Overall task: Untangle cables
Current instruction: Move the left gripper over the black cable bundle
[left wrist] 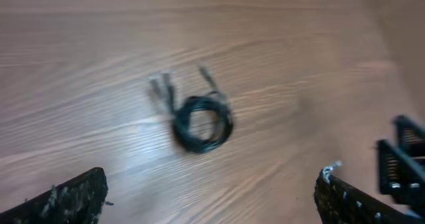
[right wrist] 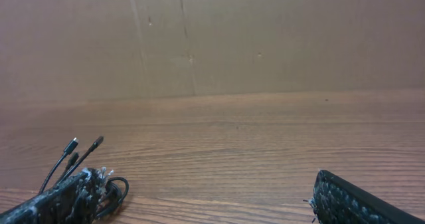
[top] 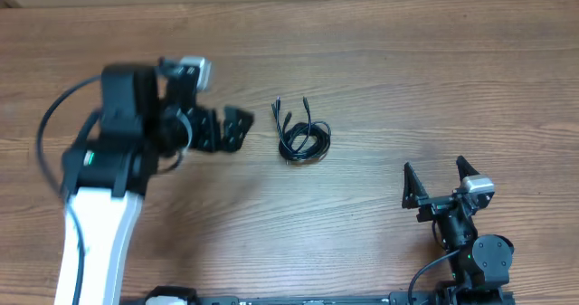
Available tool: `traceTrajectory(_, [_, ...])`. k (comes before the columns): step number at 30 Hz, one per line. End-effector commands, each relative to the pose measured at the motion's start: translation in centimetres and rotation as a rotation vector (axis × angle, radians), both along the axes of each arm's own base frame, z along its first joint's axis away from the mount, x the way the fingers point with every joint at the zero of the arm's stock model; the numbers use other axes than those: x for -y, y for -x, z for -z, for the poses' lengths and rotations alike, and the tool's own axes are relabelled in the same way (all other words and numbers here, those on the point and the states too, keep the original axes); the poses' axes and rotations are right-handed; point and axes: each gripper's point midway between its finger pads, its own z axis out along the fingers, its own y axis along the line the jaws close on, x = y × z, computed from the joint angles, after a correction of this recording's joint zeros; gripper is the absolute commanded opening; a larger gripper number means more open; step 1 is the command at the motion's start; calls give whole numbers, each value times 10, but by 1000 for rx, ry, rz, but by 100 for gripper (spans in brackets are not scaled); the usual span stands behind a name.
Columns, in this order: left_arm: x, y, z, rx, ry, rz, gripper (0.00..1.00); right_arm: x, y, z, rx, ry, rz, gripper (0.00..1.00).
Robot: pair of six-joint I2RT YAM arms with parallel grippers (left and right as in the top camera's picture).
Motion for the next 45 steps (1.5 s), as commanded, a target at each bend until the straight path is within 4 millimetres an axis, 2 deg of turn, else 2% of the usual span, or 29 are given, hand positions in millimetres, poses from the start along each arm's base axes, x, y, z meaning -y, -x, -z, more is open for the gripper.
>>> traceTrajectory(1, [37,-6,15,-138,200,169,43,-1,0,3,3,15,-5,100])
traceTrajectory(2, [41,-10,25,-186,222,177,21,-1,0,3,3,15,-5,100])
traceTrajectory(3, [43,-13,42,-268,240,160,4,-1,0,3,3,15,-5,100])
traceTrajectory(7, [53,-15,84,-447,241,146,5,-1,0,2,3,15,-5,100])
traceTrajectory(12, [65,-12,121,-558,188,159,6,-1,0,3,3,15,-5,100])
traceTrajectory(15, [60,-12,136,-570,79,106,16,-1,0,3,3,15,-5,100])
traceTrajectory(26, [58,-15,140,-551,32,97,28,-1,0,3,3,15,-5,100])
traceTrajectory(28, [55,-16,142,-547,15,87,35,-1,0,3,3,15,-5,100])
traceTrajectory(45, [49,-18,146,-540,-21,67,45,-1,0,2,3,15,-5,100])
